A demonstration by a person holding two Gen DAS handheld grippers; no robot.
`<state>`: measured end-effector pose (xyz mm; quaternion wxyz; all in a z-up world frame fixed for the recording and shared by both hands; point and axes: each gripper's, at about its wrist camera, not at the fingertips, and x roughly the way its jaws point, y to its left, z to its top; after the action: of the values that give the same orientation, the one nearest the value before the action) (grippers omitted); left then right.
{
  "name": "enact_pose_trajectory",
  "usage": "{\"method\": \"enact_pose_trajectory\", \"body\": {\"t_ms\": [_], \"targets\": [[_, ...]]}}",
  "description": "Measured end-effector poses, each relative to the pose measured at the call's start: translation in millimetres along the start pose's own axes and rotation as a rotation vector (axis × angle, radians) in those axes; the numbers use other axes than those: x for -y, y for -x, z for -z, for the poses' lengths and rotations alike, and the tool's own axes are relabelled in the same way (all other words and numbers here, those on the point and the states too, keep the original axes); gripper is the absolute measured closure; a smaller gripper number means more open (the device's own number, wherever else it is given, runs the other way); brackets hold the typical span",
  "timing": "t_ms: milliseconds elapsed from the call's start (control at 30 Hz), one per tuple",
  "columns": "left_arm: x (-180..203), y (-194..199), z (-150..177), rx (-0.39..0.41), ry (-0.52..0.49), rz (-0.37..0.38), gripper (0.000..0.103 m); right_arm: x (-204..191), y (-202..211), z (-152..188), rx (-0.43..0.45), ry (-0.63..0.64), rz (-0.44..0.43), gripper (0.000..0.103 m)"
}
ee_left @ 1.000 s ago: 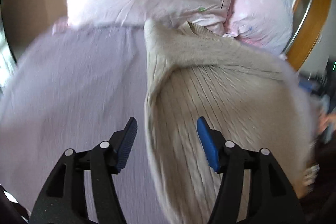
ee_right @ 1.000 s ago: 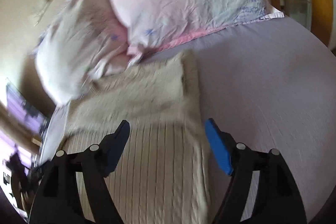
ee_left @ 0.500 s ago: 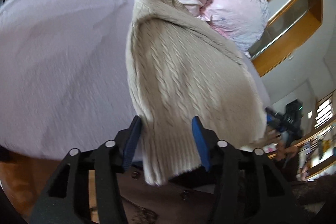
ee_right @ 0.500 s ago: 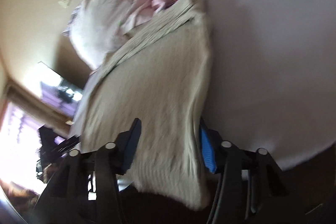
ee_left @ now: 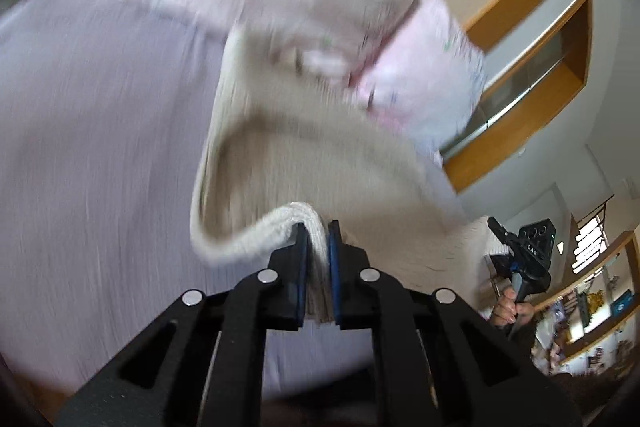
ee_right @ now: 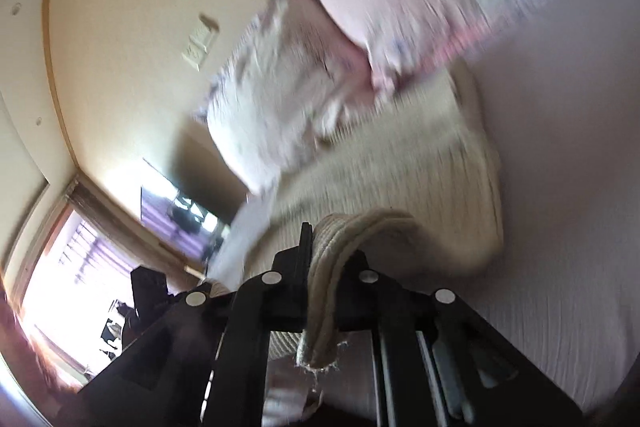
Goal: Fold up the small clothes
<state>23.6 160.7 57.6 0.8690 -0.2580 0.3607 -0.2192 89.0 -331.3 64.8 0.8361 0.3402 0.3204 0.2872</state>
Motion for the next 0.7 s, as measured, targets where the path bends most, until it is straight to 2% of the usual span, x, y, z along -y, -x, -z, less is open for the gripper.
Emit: {"method": "enact_pose_trajectory", "body": {"t_ms": [133, 200, 267, 333, 400, 433, 467, 500, 533, 567, 600, 667, 700], "targets": [[-14, -30, -79, 0.133, 0.064, 0.021, 0.094, 10, -42, -74, 0.086, -0.02, -0.002, 0.095], [-18, -59, -112, 0.177, 0.062, -0.028, 0.094, 24, -67, -106, 0.128, -0.061, 0.02, 0.095], [-27, -104, -146, 0.166, 0.064, -0.102, 0.094, 50, -101, -133, 0.153, -0.155, 0.092, 0.094], [-41, -148, -169, 0.105, 0.087, -0.17, 0.093, 83, -135, -144, 0.119, -0.287, 0.231, 0.093], [-53, -170, -177, 0.061, 0.118, -0.209, 0.093, 109, -158, -147, 0.051, -0.384, 0.339, 0.086], [-58, -174, -180, 0.051, 0.135, -0.205, 0.091, 113, -159, -148, 0.042, -0.405, 0.362, 0.072], [-60, -171, -180, 0.06, 0.144, -0.193, 0.09, 115, -157, -149, 0.052, -0.415, 0.355, 0.049], [-61, -164, -180, 0.087, 0.148, -0.188, 0.085, 113, -149, -151, 0.082, -0.405, 0.32, 0.034], [-64, -151, -181, 0.128, 0.163, -0.181, 0.069, 108, -138, -154, 0.13, -0.382, 0.303, 0.008], [-69, -140, -180, 0.149, 0.19, -0.16, 0.062, 101, -124, -156, 0.201, -0.354, 0.296, 0.004], [-74, -132, -181, 0.163, 0.222, -0.142, 0.059, 92, -107, -156, 0.281, -0.315, 0.244, 0.004], [-82, -114, -177, 0.16, 0.269, -0.117, 0.059, 83, -94, -156, 0.311, -0.277, 0.104, 0.004], [-83, -109, -173, 0.146, 0.271, -0.115, 0.056, 80, -90, -154, 0.307, -0.263, 0.096, 0.004]]}}
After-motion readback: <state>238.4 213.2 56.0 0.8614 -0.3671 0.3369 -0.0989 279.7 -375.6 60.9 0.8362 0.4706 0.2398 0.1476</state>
